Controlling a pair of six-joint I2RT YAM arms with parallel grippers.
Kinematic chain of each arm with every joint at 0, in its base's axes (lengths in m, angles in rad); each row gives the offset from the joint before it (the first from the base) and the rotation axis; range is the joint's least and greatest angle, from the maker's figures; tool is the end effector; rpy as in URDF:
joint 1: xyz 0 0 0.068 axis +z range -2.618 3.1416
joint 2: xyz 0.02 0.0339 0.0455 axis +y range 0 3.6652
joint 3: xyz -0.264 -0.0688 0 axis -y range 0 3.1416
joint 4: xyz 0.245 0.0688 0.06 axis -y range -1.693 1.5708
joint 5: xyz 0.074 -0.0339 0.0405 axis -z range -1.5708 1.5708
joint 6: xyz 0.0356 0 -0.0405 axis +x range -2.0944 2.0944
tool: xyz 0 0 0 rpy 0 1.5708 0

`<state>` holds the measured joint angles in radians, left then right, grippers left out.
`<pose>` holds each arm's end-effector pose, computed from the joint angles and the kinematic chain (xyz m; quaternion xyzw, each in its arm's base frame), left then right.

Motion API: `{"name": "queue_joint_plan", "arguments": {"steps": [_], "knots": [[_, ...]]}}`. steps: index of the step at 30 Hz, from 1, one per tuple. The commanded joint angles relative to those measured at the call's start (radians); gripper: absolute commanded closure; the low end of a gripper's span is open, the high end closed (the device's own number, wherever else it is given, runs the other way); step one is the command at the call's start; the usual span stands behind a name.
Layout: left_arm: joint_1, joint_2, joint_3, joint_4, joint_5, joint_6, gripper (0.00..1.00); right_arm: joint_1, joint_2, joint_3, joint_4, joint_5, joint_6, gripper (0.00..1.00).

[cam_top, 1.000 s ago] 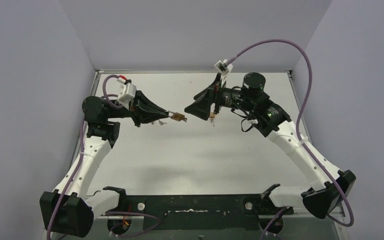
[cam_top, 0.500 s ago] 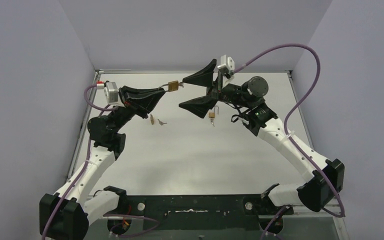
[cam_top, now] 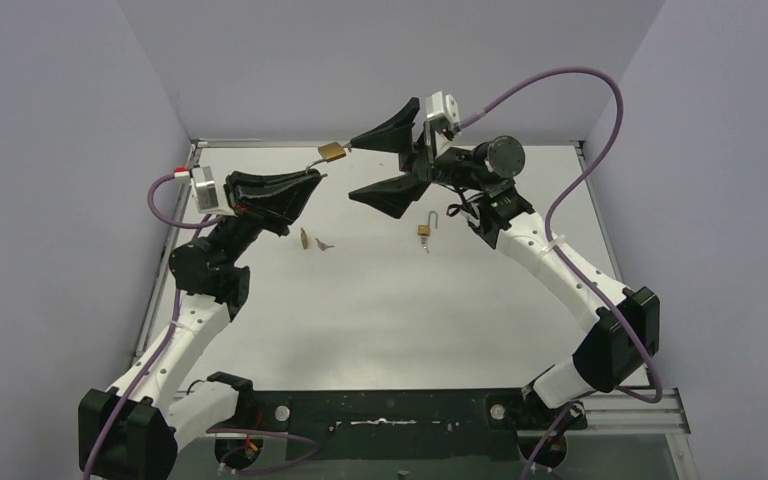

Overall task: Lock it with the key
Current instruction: Lock the lock.

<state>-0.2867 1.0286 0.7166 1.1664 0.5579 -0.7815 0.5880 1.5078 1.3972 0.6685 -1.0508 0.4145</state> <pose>0.1901 -0.0757 0.4001 0.1675 0.3899 -0.5414 0.7258 0.2585 0.2095 0.4581 -0.4733 0.3801 0.5769 0.5466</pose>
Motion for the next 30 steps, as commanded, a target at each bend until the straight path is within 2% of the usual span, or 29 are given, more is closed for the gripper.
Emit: {"name": "queue_joint_plan", "arguments": {"steps": [1,7,10,12,15,20,30], "knots": [[-0.004,-0.022,0.017,0.065,0.02,-0.025,1.0,-0.017,0.008,0.051,0.148,0.029,0.014,0.01],[-0.004,-0.037,0.031,0.023,0.019,-0.011,1.0,-0.053,-0.033,-0.024,0.277,0.159,0.013,0.0],[-0.001,-0.047,0.036,-0.011,0.01,0.01,1.0,-0.073,-0.072,-0.053,0.282,0.2,-0.006,0.0],[0.002,-0.048,0.041,-0.015,0.011,0.009,1.0,-0.074,-0.074,-0.036,0.255,0.171,-0.006,0.0],[0.002,-0.036,0.046,-0.004,0.014,-0.006,1.0,-0.07,-0.023,0.034,0.265,0.067,0.094,0.01],[0.002,-0.022,0.047,0.022,0.005,-0.022,1.0,-0.049,0.079,0.12,0.421,-0.051,0.313,0.03],[0.004,-0.025,0.046,0.023,0.008,-0.024,1.0,0.006,0.116,0.161,0.155,-0.064,0.112,0.05]]}}
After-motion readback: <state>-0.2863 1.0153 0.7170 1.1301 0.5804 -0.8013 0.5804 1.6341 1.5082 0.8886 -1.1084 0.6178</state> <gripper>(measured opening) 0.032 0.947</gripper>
